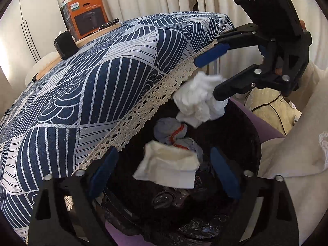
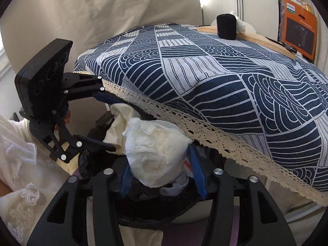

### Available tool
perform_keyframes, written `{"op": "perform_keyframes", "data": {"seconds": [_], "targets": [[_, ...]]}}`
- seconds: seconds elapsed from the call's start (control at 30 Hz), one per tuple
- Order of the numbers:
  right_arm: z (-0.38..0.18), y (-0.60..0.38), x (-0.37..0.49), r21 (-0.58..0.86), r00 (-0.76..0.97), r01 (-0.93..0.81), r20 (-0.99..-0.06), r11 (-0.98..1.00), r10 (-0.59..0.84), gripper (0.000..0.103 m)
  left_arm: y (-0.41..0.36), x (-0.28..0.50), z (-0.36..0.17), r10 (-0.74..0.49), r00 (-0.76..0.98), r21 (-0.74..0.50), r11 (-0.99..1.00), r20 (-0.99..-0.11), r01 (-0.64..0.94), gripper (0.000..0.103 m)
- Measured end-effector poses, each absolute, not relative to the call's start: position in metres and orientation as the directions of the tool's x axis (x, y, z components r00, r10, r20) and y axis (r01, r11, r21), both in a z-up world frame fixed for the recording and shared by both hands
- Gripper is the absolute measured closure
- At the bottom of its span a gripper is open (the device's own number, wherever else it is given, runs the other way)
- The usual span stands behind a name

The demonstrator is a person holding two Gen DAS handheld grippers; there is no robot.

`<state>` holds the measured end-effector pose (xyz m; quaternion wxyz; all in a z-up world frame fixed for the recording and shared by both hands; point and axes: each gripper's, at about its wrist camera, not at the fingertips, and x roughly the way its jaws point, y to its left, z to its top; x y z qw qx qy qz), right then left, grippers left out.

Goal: Collect trash
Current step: 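Carry napkin and tissue into the trash bag and open both grippers, then move the left gripper to the black knit item and grasp it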

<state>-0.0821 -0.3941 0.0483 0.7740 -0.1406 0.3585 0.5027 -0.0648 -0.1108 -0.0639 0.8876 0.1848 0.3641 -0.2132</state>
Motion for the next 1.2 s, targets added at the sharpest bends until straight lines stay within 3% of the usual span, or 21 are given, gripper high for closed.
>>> {"op": "perform_keyframes", "data": {"seconds": [0.03,0.07,0.43,0.6,0.87,1.2], "targets": [[0.051,-0.397,-0.082,0.132,0.261,-0.875,-0.683,0.466,0.683,0.024,-0.109,-0.067,-0.063,-0.257,0.649,0.166,0.841,-0.716,0.515,0.006],[0.054,-0.400,-0.080,0.132,0.274,-0.870,-0.671,0.474,0.689,0.018,-0.107,-0.070,-0.062,-0.270,0.652,0.154,0.842,-0.708,0.517,0.006],[0.083,-0.420,-0.069,0.138,0.335,-0.859,-0.578,0.494,0.744,0.015,-0.089,-0.076,-0.034,-0.330,0.756,0.052,0.901,-0.565,0.431,0.006],[0.098,-0.426,-0.066,0.116,0.371,-0.861,-0.526,0.496,0.766,0.013,-0.089,-0.069,-0.005,-0.321,0.803,0.062,0.913,-0.503,0.404,0.006],[0.123,-0.435,-0.036,0.059,0.476,-0.827,-0.456,0.560,0.752,0.010,-0.076,-0.018,0.037,-0.269,0.831,0.026,0.947,-0.487,0.321,0.006],[0.146,-0.442,0.021,0.089,0.522,-0.792,-0.417,0.605,0.744,0.010,-0.067,0.069,0.078,-0.192,0.833,0.044,0.967,-0.520,0.250,0.006]]}}
